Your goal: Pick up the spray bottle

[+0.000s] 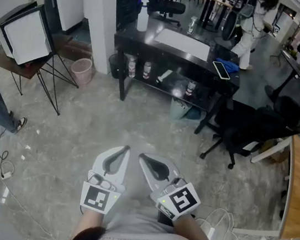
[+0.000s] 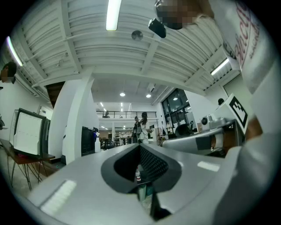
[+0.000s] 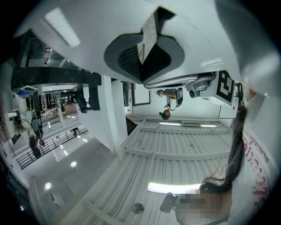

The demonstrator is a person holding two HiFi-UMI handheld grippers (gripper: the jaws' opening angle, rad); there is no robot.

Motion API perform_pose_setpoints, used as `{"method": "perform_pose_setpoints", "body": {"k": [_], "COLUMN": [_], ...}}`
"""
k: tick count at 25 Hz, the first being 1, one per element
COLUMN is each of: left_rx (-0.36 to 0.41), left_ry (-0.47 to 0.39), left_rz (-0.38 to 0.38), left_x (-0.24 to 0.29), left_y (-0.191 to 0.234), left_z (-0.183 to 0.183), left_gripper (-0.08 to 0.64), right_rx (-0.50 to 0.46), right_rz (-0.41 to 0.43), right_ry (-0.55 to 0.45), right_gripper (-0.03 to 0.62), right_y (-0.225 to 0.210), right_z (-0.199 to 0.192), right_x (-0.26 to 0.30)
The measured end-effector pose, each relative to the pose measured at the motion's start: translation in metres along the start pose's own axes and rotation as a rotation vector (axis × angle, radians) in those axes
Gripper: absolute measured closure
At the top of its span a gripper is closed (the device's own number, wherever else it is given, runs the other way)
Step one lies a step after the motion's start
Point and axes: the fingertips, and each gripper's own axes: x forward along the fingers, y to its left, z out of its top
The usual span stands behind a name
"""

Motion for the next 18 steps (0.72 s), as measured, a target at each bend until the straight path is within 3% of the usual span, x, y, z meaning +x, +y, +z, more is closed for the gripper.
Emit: {"method": "perform_pose_setpoints", "body": {"k": [13,18], "left_rx": [-0.013,-0.039], "left_ry": [0.008,0.010], "left_rz": [0.016,0.024], "left_x": [0.002,0.014], "left_y": [0.002,0.011], "left_z": [-0.003,-0.008], "left_gripper": [0.561,0.561], "right_rx": [-0.023,0.016], "right_rz": [0.013,-0.050], "right_ry": [0.018,-0.011], "right_gripper": [0.592,0.591], "right_y": [0.005,-0.016], "right_z": [-0.003,-0.001], "right_x": [0.002,0.006]}}
